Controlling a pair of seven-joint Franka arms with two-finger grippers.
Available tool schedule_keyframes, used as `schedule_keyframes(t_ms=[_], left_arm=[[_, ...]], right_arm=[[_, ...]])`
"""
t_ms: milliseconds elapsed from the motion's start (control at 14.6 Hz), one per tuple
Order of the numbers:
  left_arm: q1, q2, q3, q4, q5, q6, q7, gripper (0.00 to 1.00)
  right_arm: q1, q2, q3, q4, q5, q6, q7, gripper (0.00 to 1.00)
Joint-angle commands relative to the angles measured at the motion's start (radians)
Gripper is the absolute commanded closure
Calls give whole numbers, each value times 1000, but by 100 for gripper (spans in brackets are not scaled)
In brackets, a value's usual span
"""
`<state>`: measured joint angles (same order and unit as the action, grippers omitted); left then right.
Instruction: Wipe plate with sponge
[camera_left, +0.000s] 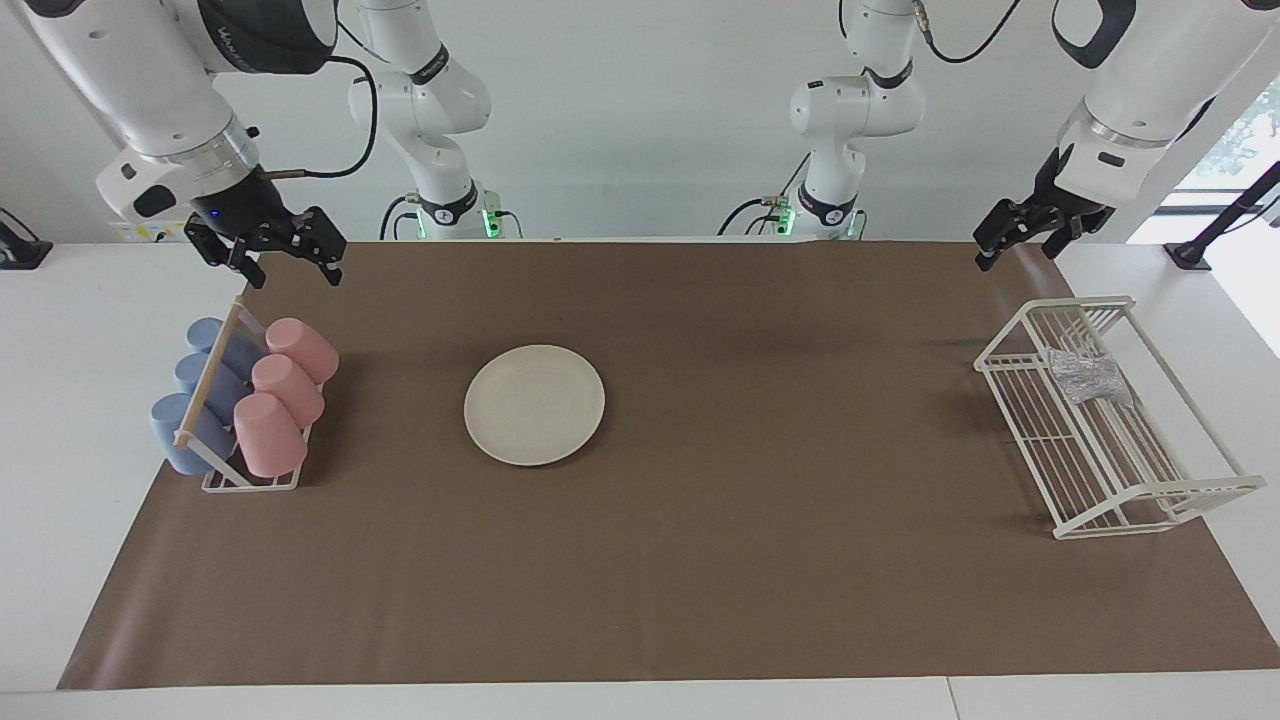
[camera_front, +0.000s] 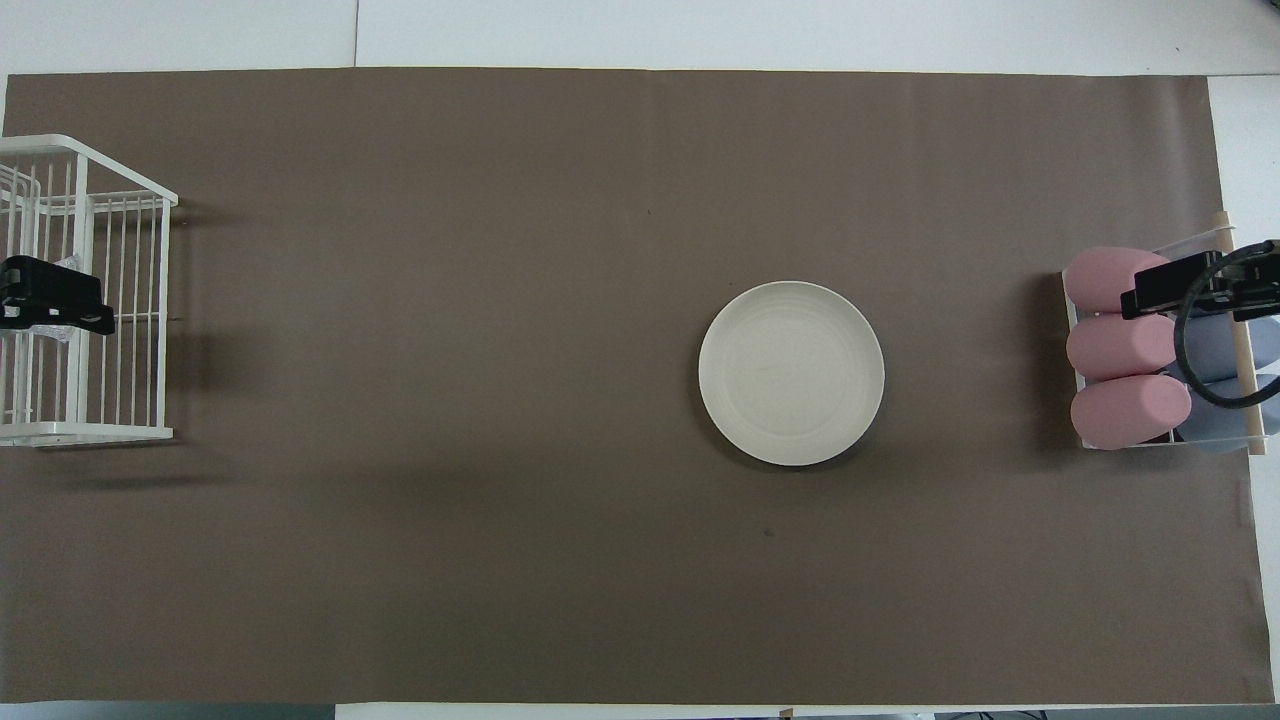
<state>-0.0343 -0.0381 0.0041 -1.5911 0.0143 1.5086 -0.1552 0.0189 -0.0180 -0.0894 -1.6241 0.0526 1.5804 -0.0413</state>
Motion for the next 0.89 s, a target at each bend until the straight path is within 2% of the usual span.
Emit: schedule_keyframes(t_ms=[0,68,205,411,685,822], left_arm=[[-15,-16,4,-39,21,71,-73,0],[-18,-17,-6,-53,63,85,-96,0],[-80,0,-16,-82,238,97,-109,0],[-111,58,-16,-121,382,127,-205,0],[-150,200,-16,-135,620,177,-302,0],[-147,213,-16,-220,763,244,-308,0]], right_arm=[[-4,-19,7,-14,-16,-8,18,0],[-4,-17,7,-14,-16,-7,18,0],[-4,-19,7,-16,-16,-10,18,0],[-4,-19,7,-16,-16,-14,17,0],[-4,-17,7,-14,-16,-14,20,0],[-4,-19,5,-16,-16,-11,23,0]])
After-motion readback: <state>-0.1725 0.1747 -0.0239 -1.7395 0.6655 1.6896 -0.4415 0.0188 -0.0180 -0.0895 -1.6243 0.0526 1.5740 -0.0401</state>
